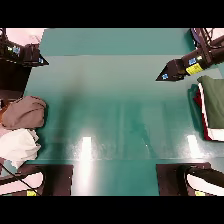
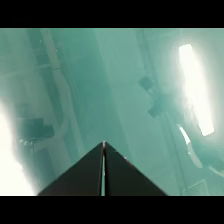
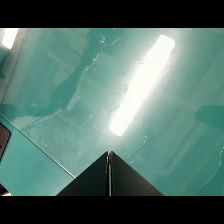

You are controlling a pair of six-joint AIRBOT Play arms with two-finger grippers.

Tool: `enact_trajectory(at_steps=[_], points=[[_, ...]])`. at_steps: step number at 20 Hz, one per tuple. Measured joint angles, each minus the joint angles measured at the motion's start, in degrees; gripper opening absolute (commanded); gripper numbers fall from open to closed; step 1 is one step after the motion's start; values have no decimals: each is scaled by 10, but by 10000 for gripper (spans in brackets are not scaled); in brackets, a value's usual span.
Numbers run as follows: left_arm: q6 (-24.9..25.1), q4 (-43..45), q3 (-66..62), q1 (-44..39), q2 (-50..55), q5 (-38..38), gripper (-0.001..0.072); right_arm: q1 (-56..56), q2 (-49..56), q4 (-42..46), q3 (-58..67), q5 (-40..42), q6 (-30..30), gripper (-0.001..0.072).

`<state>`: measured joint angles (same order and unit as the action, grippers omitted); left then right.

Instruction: Fold the shirts.

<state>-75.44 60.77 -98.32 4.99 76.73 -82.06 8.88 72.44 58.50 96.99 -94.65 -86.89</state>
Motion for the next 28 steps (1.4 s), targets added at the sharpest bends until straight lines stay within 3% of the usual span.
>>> enact_trajectory(at_steps=[4,7,10,11,13,14,18,22,26,27,28], points=[[-3,0,0,0,0,15,30,0,0,0,0,-14,0,22],[-35,11,2,0,-11,-13,30,0,0,0,0,-20,0,22],[-56,85,26,0,-48,-40,32,0,0,0,0,-22,0,22],[-60,124,42,0,-62,-47,69,1,0,0,0,-22,0,22],[-67,209,86,0,-85,-54,645,1,0,0,0,-21,0,22],[-73,246,115,0,-93,-52,675,1,0,0,0,-18,0,22],[-100,340,247,0,-106,37,673,1,0,0,0,-9,0,22],[-117,382,348,0,-93,157,673,1,0,0,0,-4,0,22],[-129,406,382,0,-54,208,670,5,0,0,0,-3,0,22],[-132,409,386,0,-46,215,524,6,0,0,0,-2,0,22],[-136,412,388,0,-41,221,243,7,0,0,0,-2,0,22]])
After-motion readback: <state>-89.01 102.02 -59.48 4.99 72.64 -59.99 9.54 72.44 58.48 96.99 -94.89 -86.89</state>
